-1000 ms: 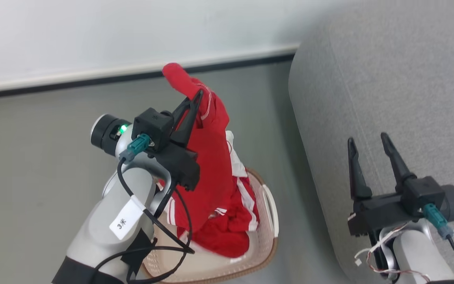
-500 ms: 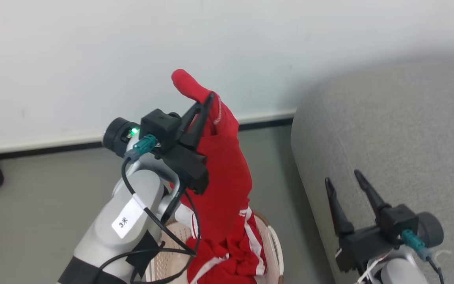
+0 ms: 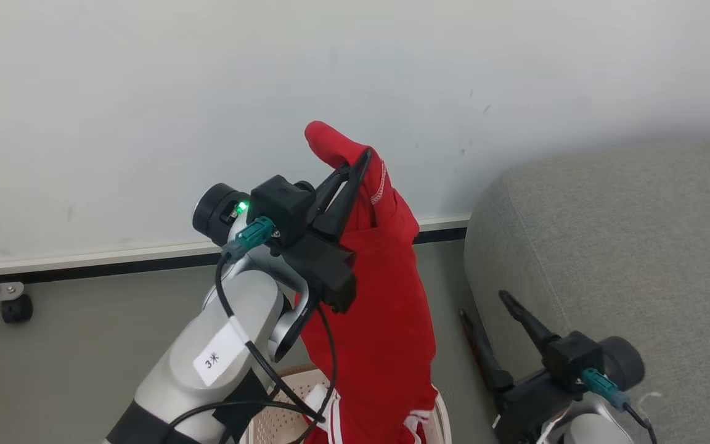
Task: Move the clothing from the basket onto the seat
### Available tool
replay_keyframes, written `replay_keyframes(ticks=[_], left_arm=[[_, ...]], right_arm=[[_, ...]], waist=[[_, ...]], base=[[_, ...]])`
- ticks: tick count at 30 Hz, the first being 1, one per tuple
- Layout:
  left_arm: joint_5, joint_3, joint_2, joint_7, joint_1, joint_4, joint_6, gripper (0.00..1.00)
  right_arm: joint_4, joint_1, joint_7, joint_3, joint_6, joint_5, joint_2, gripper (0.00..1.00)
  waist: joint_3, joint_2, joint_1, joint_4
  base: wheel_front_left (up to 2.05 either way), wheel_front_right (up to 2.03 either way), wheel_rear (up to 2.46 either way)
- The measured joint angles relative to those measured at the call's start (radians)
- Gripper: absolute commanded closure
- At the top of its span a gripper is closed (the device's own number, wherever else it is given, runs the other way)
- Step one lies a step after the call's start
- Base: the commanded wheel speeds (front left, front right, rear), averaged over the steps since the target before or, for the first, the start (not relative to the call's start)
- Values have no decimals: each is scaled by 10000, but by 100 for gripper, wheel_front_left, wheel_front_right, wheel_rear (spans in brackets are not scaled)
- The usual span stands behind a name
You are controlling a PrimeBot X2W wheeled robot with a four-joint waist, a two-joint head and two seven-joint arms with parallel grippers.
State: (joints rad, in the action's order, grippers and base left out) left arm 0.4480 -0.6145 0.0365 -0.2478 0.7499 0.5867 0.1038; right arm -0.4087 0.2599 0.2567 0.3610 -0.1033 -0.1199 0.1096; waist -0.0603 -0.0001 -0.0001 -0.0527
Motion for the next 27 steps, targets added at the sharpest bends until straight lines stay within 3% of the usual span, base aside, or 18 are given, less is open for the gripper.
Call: replay_keyframes(ticks=[5, 12, 27], left_arm=[[395, -527, 6, 107, 63, -245, -161, 100], [568, -809, 4, 174, 247, -445, -247, 100], [1141, -1567, 13, 316, 670, -945, -456, 100]], right_arm=[[-541, 461, -2, 552, -201, -134, -79, 0], [-1183, 993, 0, 1099, -205, -663, -79, 0], [-2564, 2887, 0, 4071, -205, -2888, 257, 0]], waist=[[18, 1, 1, 105], [47, 2, 1, 285], [166, 1, 1, 583]], base=[[0, 0, 0], [0, 0, 0], [0, 0, 0]])
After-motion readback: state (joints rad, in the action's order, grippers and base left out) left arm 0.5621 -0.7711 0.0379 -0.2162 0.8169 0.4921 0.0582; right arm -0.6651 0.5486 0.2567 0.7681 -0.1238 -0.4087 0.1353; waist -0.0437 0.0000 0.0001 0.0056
